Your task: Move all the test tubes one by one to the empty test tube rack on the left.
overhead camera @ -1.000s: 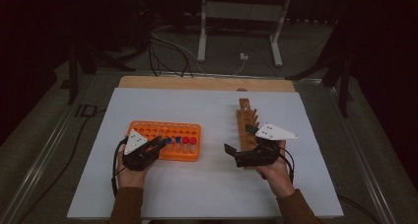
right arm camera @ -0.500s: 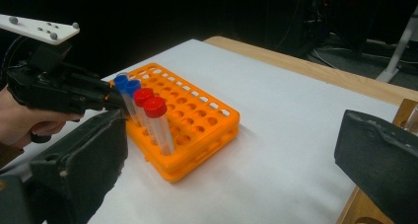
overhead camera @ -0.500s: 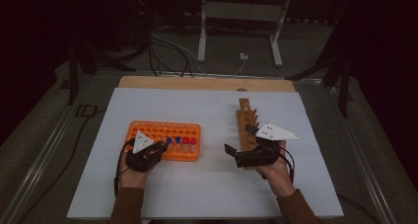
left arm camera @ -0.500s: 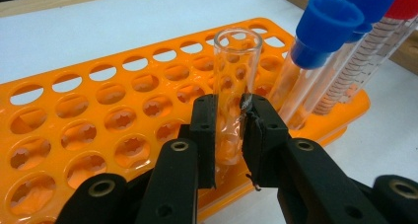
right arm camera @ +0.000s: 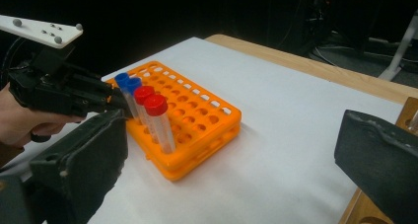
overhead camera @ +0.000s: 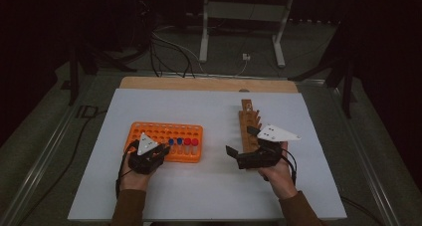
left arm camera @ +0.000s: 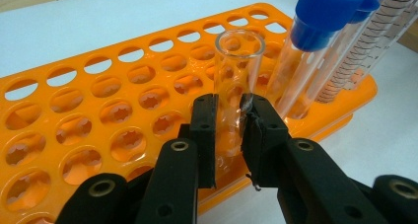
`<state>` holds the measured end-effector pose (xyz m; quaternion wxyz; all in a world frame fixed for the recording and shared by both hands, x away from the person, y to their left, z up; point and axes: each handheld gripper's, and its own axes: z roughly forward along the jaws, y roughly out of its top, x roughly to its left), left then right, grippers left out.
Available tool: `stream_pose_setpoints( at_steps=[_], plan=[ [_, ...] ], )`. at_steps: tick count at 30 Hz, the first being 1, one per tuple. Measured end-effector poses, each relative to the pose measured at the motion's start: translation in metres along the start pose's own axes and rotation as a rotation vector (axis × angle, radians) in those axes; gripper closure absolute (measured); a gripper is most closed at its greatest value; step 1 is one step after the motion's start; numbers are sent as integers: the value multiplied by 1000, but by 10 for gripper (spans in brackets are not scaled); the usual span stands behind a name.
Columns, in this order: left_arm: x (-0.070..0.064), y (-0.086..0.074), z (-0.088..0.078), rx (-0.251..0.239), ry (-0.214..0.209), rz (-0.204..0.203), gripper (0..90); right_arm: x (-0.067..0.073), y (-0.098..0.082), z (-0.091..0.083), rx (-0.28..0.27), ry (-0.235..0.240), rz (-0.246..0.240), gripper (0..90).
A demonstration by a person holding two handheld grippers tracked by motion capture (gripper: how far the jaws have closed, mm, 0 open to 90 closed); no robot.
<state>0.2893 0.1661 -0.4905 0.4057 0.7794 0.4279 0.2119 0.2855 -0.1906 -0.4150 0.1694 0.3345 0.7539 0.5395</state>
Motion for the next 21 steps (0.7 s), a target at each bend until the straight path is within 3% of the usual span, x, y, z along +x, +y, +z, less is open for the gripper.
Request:
stream_pose_setpoints(
  at_steps=[5,11,18,21],
  plan=[
    [1,0,-3,5,-6,-8,748,-1,1,-1,-4,-3,-1,2],
    [5,0,-12,-13,-22,-32,610,-3,1,-2,-7,-6,6,2],
    [11,1,-26,-120,-96,-88,426,-8,1,-3,-7,-20,11,2],
    [10,3,-27,-156,-109,-103,328,-12,1,-3,-2,-31,10,2]
  ],
)
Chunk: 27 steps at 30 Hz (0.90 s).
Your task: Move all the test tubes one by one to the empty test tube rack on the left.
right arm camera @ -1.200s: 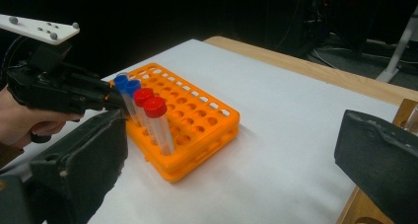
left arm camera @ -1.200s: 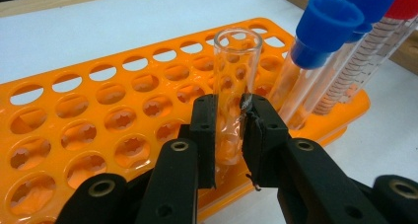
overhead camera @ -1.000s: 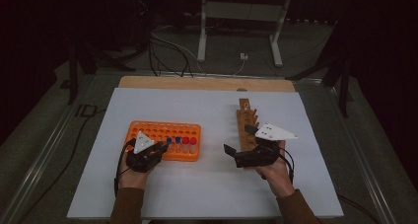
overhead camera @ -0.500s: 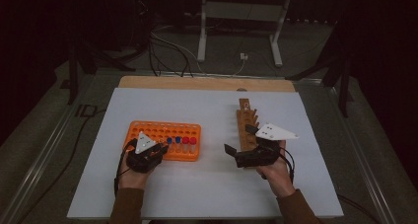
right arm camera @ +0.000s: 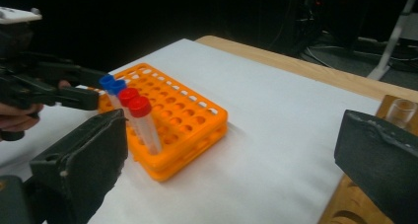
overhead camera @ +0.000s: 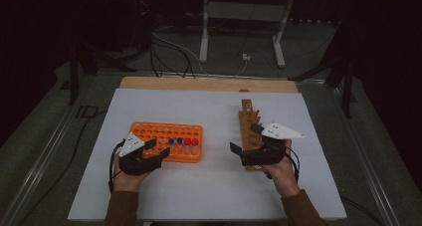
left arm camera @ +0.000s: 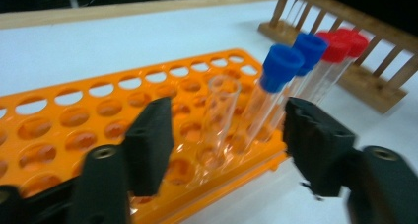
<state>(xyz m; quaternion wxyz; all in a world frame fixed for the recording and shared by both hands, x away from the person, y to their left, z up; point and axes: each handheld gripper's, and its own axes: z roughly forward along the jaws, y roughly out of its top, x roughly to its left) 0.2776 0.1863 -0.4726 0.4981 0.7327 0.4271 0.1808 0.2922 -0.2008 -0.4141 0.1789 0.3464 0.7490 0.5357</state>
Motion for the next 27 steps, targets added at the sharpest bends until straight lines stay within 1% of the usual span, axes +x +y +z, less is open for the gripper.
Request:
stream_pose_setpoints(
  at_steps=[2,4,6,7,10,12,15,17,19,23,25,27],
  plan=[
    [-1,2,-1,-23,-5,-1,263,-4,1,0,0,-11,-1,2],
    [-2,3,-2,-42,-7,-3,229,-8,3,1,-3,-23,4,2],
    [-3,3,-1,-51,-18,-3,161,-12,5,1,-4,-30,9,2],
    [-4,4,-1,-55,-21,-2,148,-14,5,2,-4,-34,11,2],
    [-6,6,-2,-65,-25,-1,45,-21,7,5,-3,-43,17,3],
    [-8,8,-3,-79,-9,7,10,-26,8,7,2,-64,8,3],
    [-9,9,-5,-103,12,10,4,-36,11,12,6,-83,13,3],
    [-9,10,-5,-104,5,7,4,-44,14,16,8,-94,21,8],
    [-8,9,-5,-105,16,6,5,-50,16,20,10,-105,28,16],
    [-8,11,-6,-129,24,-2,5,-61,21,29,26,-138,26,34],
    [-8,10,-7,-138,16,-9,5,-67,23,35,35,-155,31,38],
    [-8,9,-7,-145,21,-15,5,-75,23,40,39,-157,41,41]
  ],
)
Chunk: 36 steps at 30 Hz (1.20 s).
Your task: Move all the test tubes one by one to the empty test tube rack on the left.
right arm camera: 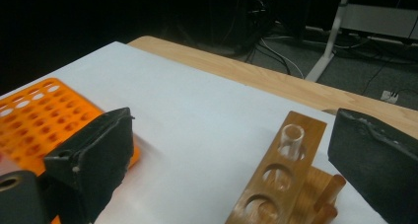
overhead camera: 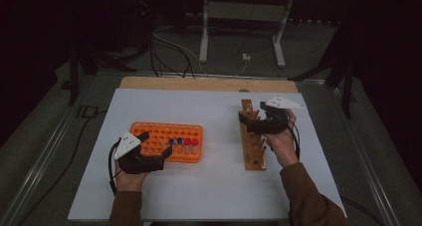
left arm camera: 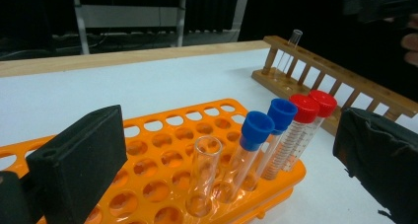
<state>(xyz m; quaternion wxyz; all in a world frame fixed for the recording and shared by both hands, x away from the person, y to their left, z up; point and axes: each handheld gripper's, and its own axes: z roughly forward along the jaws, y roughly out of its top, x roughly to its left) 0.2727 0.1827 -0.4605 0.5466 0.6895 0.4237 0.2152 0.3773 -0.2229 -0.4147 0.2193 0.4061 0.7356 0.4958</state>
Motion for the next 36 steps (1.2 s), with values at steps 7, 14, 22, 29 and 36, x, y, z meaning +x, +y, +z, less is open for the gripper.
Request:
stream_pose_setpoints(
  at_steps=[7,14,22,29,36],
  plan=[
    [1,-1,2,3,5,-13,5,-19,-2,20,53,-49,28,118],
    [1,-2,2,9,12,-15,5,-29,-9,40,114,-99,36,300],
    [-2,-3,5,26,11,-3,5,-25,-12,55,140,-178,-42,618],
    [-1,-3,4,26,16,-6,5,-27,-16,63,162,-174,-20,742],
    [-2,-3,5,36,19,5,6,-26,-16,62,153,-192,-25,764]
  ],
)
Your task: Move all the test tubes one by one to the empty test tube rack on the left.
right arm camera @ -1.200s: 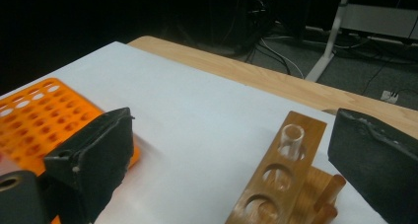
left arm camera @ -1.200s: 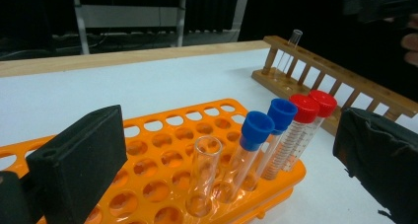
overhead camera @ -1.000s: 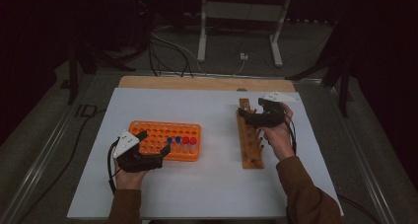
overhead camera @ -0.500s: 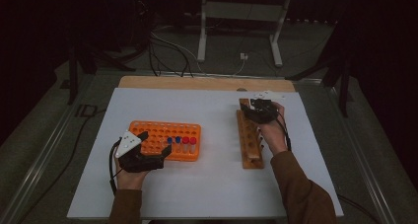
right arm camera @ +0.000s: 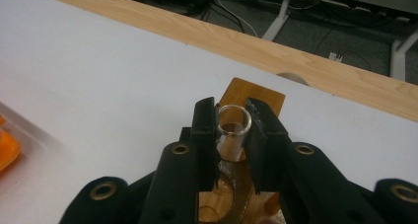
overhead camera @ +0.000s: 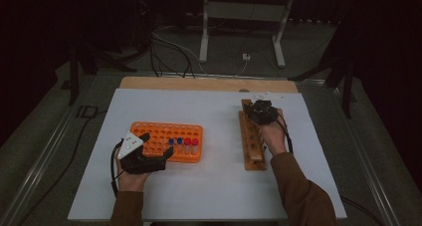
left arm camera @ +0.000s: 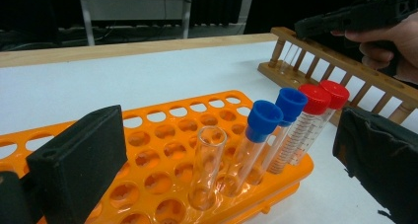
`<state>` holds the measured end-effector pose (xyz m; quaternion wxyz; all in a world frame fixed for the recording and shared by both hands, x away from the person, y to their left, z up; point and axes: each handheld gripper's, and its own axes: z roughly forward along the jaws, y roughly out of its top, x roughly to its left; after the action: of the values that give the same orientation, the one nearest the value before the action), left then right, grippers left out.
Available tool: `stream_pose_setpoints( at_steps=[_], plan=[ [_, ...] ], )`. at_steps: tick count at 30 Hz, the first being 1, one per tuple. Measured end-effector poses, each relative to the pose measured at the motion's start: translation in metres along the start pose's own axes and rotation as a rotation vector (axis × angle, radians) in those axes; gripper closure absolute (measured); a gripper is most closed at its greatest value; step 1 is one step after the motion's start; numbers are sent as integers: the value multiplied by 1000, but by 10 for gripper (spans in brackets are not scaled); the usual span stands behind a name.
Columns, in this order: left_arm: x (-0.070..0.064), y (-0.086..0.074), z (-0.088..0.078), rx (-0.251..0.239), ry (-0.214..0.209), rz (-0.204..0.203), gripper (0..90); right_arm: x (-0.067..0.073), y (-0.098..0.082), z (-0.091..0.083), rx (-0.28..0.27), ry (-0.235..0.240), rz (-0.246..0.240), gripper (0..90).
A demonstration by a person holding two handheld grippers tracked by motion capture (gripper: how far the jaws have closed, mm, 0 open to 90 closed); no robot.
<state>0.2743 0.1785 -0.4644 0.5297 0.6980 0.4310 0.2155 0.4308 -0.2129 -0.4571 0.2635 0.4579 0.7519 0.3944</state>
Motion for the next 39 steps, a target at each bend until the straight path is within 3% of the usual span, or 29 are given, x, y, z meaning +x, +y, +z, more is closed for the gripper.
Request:
stream_pose_setpoints(
  at_steps=[7,22,29,39],
  plan=[
    [0,0,0,1,2,0,6,-1,3,-12,-47,-6,15,765],
    [-2,0,0,2,4,12,6,2,18,-51,-179,-1,-4,765],
    [-4,1,0,-3,3,16,6,8,21,-66,-212,48,-8,764],
    [-8,3,1,-5,-2,35,6,36,8,-76,-203,150,-39,764]
  ],
)
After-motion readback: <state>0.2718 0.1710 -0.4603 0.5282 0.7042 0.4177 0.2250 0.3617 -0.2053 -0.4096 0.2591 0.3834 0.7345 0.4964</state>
